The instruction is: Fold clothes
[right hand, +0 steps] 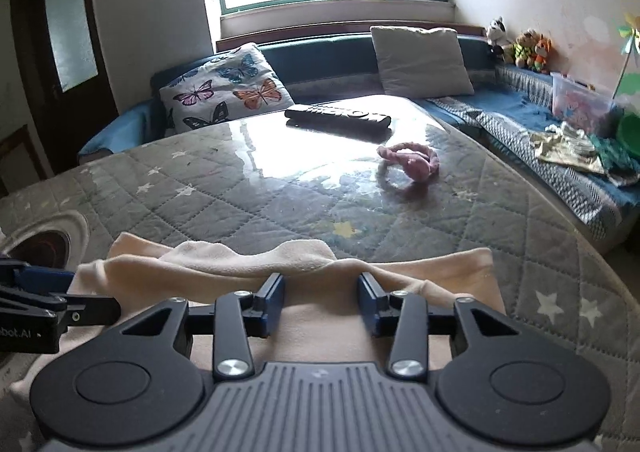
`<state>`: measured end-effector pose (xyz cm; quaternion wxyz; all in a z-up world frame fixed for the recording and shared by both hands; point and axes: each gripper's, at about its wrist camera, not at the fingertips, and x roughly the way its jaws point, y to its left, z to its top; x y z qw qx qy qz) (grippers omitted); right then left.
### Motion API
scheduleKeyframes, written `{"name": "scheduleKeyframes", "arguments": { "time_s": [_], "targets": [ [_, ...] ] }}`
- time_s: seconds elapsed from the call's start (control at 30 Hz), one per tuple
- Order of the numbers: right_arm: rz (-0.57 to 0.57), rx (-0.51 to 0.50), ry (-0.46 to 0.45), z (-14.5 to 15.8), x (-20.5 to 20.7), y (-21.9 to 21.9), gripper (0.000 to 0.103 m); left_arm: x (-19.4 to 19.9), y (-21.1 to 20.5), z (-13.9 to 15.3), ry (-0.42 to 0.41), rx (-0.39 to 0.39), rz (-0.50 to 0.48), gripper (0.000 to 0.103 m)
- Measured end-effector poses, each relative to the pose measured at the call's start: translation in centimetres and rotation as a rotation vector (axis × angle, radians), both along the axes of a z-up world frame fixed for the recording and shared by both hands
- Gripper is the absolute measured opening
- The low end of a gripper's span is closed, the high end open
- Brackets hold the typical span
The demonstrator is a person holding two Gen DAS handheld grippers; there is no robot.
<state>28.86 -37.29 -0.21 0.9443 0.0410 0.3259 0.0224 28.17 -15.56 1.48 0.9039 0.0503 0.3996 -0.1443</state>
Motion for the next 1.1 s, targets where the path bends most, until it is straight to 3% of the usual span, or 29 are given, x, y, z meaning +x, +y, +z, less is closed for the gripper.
{"name": "scheduleKeyframes", "arguments": {
  "time_s": [0.03, 0.1, 0.27, 0.47, 0.83, 0.9, 1.1],
  "targets": [
    [0.001, 0.001, -0.004, 0.2, -0.2, 0.1, 0.042, -0.2, 0.0, 0.1, -0.008, 0.009, 0.000, 0.078],
    [0.016, 0.002, -0.012, 0.7, -0.9, 0.3, 0.054, -0.7, -0.1, 0.3, -0.020, 0.023, -0.003, 0.081],
    [0.041, -0.034, -0.033, 1.9, -3.4, 1.2, 0.057, -2.3, -0.2, 1.0, -0.048, 0.037, -0.020, 0.088],
    [0.078, -0.049, -0.012, 2.5, -6.6, 1.9, 0.073, -4.6, -0.1, 1.6, -0.064, 0.035, -0.025, 0.094],
    [0.035, -0.149, -0.022, 1.5, -11.7, 3.3, 0.075, -8.7, 0.9, 2.4, -0.097, 0.036, -0.022, 0.103],
    [0.034, -0.148, -0.023, 1.6, -12.4, 3.5, 0.085, -9.4, 1.0, 2.5, -0.106, 0.037, -0.024, 0.103],
    [-0.007, -0.108, -0.019, 1.9, -14.0, 3.2, 0.089, -11.0, 1.4, 2.3, -0.103, 0.031, -0.032, 0.103]
  ]
}}
